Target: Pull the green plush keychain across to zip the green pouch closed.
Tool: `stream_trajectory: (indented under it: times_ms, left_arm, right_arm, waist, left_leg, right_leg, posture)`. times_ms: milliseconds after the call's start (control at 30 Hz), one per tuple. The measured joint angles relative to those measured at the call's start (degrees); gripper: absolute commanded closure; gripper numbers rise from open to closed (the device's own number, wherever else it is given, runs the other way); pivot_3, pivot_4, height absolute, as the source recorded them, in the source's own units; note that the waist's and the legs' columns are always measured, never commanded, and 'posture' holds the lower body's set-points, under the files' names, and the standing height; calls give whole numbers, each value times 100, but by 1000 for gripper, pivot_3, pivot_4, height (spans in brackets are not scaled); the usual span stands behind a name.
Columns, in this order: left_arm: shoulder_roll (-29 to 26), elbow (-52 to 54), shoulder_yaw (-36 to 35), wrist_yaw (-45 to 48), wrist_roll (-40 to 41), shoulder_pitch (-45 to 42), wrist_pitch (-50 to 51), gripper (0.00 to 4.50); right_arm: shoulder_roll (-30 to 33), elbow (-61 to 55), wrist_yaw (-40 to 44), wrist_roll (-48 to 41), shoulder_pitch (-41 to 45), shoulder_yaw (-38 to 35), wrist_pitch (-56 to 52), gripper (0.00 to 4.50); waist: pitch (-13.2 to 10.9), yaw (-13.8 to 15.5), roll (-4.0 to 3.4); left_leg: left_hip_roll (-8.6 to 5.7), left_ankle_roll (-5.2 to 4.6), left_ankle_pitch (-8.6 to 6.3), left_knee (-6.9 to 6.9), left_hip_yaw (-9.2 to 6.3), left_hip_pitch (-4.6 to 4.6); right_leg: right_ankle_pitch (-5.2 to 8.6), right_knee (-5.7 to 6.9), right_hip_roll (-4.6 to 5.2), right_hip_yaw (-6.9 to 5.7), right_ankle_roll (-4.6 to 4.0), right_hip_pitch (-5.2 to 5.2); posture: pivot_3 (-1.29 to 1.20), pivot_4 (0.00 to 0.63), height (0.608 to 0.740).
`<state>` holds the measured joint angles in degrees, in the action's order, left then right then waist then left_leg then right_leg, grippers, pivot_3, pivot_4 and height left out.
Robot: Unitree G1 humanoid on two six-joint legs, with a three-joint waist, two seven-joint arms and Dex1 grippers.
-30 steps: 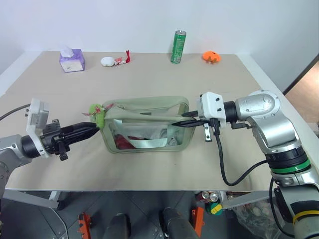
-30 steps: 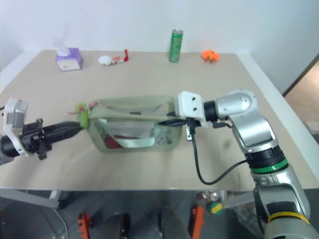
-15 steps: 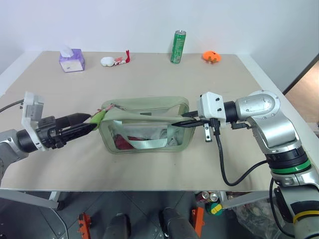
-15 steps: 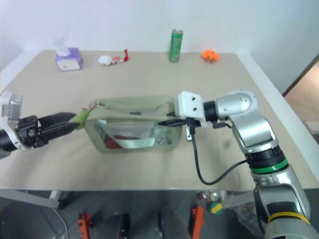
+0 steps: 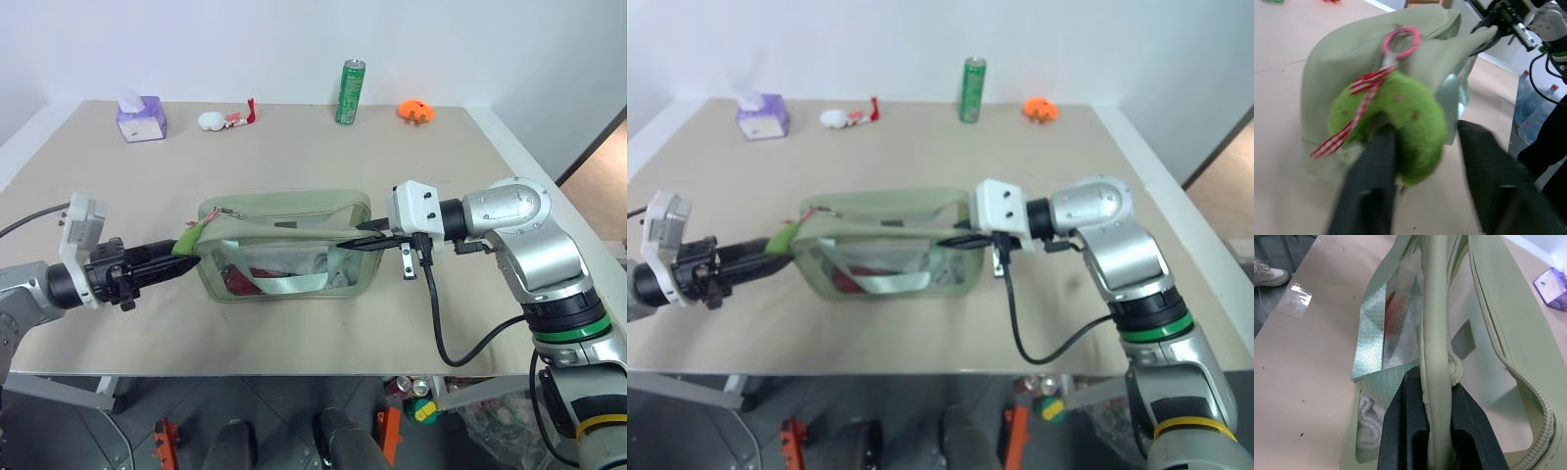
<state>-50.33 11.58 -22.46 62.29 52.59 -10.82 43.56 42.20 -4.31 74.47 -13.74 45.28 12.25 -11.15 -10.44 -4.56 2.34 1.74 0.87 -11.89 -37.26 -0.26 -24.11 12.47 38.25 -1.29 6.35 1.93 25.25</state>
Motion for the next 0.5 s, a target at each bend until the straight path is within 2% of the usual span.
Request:
stream_trajectory:
  times_ms: [67, 500]
  left_arm:
    - [0, -54, 0, 52, -20, -9, 0, 4484]
    - [-36, -377, -41, 57, 32, -632, 41, 4484]
  right_arm:
    - [0, -8, -2, -2, -17, -17, -2, 4500]
    - [-3, -61, -80, -60, -54, -20, -2, 4500]
  waist:
    - [0, 0, 0]
    - [-1, 8, 1]
  left_leg:
    - [0, 0, 0, 1, 0, 0]
    - [-1, 0, 0, 0, -2, -5]
  right_leg:
    - [0, 0, 0, 0, 0, 0]
    - [-1, -1, 1, -1, 3, 1]
  posture:
    - [0, 150, 740]
    - [0, 150, 740]
